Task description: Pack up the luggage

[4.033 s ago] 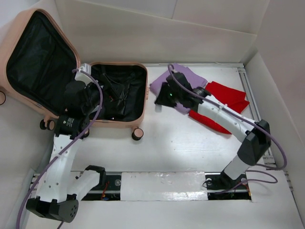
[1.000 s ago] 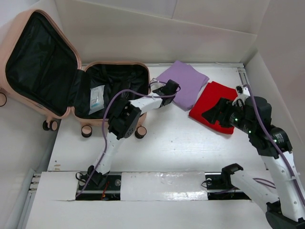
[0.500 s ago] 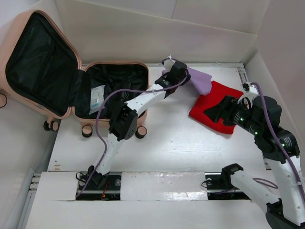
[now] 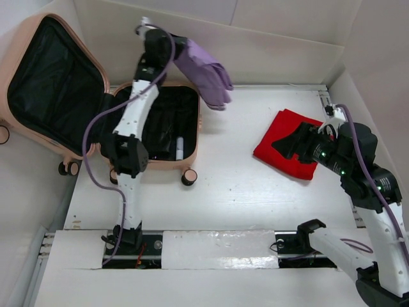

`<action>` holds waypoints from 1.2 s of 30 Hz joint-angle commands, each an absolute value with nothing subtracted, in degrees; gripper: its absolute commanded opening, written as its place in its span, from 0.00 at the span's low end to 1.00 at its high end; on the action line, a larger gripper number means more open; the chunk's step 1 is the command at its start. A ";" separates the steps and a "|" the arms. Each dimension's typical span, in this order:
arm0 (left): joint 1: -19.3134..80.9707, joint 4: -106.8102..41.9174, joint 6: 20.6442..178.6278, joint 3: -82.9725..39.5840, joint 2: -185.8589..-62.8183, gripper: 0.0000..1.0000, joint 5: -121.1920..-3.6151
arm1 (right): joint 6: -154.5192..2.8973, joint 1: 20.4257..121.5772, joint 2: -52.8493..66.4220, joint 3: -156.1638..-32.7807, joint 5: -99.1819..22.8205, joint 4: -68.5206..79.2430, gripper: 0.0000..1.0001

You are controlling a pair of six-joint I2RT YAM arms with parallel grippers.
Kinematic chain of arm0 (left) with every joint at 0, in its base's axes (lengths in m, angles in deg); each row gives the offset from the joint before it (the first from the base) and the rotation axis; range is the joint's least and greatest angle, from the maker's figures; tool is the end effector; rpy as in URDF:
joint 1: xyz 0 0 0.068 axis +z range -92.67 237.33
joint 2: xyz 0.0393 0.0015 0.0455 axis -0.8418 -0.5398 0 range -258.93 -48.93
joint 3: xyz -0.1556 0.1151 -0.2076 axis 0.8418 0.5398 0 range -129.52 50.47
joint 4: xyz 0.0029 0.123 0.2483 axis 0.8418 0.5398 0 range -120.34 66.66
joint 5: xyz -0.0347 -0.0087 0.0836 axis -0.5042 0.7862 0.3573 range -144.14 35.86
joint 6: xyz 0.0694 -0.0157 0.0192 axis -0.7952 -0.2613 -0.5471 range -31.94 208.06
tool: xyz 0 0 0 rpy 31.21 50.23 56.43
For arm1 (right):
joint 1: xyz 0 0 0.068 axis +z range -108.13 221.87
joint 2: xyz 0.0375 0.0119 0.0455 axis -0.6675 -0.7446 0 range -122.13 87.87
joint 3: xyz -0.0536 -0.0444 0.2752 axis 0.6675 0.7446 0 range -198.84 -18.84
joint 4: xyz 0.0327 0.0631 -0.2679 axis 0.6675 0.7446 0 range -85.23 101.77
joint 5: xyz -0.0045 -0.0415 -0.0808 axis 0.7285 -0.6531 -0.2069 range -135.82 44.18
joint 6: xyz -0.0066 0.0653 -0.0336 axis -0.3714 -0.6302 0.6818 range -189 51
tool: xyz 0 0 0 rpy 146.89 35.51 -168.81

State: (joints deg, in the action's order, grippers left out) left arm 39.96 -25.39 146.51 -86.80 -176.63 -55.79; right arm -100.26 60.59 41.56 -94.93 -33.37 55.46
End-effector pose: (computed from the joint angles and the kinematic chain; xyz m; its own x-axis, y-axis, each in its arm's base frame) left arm 0.5449 -0.1723 0.4451 -0.2373 -0.8183 -0.5235 0.2361 0.4741 -0.8482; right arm 0.1401 0.0615 0.4468 -0.5506 0.3485 -0.7585 -0.2556 0.7947 0.5506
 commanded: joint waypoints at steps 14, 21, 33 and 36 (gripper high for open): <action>61.18 -54.24 148.17 -14.78 -130.54 0.00 -64.95 | -100.29 59.80 36.46 -95.30 -29.47 47.48 0.78; 62.87 -52.41 149.93 11.26 -116.02 0.00 -60.83 | -99.76 59.28 35.92 -91.53 -29.47 47.48 0.78; 57.17 -33.60 139.48 -2.94 -108.61 0.70 -57.93 | -99.76 58.23 35.92 -90.47 -34.04 49.58 0.83; 45.33 -30.01 134.04 -11.44 -111.85 0.77 -54.35 | -99.76 57.09 35.40 -89.60 -40.00 50.38 0.88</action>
State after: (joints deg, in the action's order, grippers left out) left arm 53.95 -32.30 140.57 -2.82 -111.80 -57.26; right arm -100.24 58.58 35.33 -90.19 -34.12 50.65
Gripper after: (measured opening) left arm 0.755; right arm 0.871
